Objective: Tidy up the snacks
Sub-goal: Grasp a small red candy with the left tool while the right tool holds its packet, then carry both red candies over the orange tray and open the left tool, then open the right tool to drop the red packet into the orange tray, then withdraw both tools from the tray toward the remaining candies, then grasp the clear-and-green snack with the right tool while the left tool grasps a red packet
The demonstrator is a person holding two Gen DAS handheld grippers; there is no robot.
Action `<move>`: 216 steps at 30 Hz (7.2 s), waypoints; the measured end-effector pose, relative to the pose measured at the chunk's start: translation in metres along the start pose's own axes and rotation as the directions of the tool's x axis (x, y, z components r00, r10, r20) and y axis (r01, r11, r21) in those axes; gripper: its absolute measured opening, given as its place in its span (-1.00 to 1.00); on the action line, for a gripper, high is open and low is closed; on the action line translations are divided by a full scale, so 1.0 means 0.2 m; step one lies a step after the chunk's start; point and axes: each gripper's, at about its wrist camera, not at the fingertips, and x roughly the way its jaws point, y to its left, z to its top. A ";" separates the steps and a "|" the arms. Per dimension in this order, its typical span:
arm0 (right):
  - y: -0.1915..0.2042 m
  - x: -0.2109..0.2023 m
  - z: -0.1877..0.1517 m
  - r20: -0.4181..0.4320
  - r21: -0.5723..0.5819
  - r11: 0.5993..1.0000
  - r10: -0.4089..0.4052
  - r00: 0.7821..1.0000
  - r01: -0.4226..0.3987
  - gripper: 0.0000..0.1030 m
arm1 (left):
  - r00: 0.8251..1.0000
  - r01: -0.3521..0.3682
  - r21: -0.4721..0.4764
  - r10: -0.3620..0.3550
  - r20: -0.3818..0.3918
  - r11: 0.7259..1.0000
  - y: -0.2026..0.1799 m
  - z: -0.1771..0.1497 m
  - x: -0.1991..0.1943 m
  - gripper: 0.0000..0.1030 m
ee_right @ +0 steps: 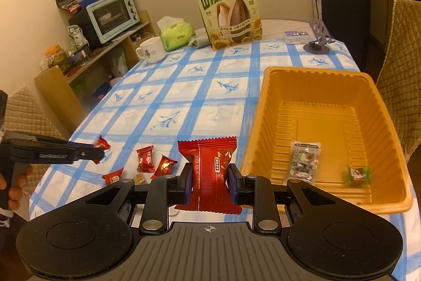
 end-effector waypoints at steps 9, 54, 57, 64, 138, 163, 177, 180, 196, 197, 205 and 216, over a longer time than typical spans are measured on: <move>-0.13 -0.17 -0.04 0.026 0.043 0.999 -0.029 0.999 0.028 -0.46 | 0.995 0.089 0.053 -0.091 0.038 0.995 -0.29 0.00 -0.12 -0.71; -0.99 0.12 0.41 -0.021 0.104 0.991 -0.078 0.997 0.080 -0.46 | 0.997 0.083 0.098 -0.083 -0.005 0.992 -1.19 0.66 0.72 -0.71; -1.02 0.15 0.43 -0.025 0.112 0.991 -0.076 0.997 0.079 -0.46 | 0.997 0.072 0.098 -0.069 -0.026 0.993 -1.19 0.68 0.78 -0.70; -1.04 0.20 0.44 -0.037 0.126 0.989 -0.078 0.996 0.082 -0.46 | 0.997 0.053 0.104 -0.047 -0.054 0.993 -1.19 0.68 0.87 -0.69; -0.50 -0.42 0.07 0.042 0.093 0.993 -0.075 0.996 0.071 0.58 | 0.990 0.104 0.093 -0.111 0.083 0.990 -0.79 0.06 -0.11 0.59; 0.12 -0.17 -0.23 -0.146 0.023 1.000 0.022 0.989 -0.019 0.58 | 1.000 -0.011 -0.030 0.011 0.021 0.999 -0.21 -0.34 -0.39 0.57; 0.36 0.11 -0.28 -0.219 -0.008 0.999 0.043 0.975 -0.046 0.57 | 0.999 -0.049 -0.090 0.048 -0.019 0.995 0.02 -0.42 -0.37 0.51; 0.39 0.17 -0.29 -0.233 -0.004 0.999 0.049 0.971 -0.051 0.57 | 0.998 -0.052 -0.095 0.050 -0.025 0.994 0.06 -0.42 -0.35 0.46; 0.39 0.44 -0.28 -0.257 0.210 0.977 0.084 0.963 -0.030 0.25 | 0.998 -0.036 -0.084 0.031 -0.060 0.996 0.17 -0.38 -0.20 0.38; 0.39 0.46 -0.28 -0.255 0.225 0.974 0.088 0.963 -0.029 0.25 | 0.998 -0.036 -0.084 0.031 -0.063 0.996 0.18 -0.37 -0.19 0.38; 0.35 0.54 -0.25 -0.200 0.363 0.931 0.112 0.973 -0.033 0.25 | 0.996 -0.047 -0.097 0.040 -0.075 0.994 0.27 -0.35 -0.14 0.38; 0.37 0.64 -0.16 -0.195 0.344 0.938 0.019 0.981 0.051 -0.06 | 0.995 -0.047 -0.102 0.038 -0.088 0.994 0.31 -0.30 -0.07 0.38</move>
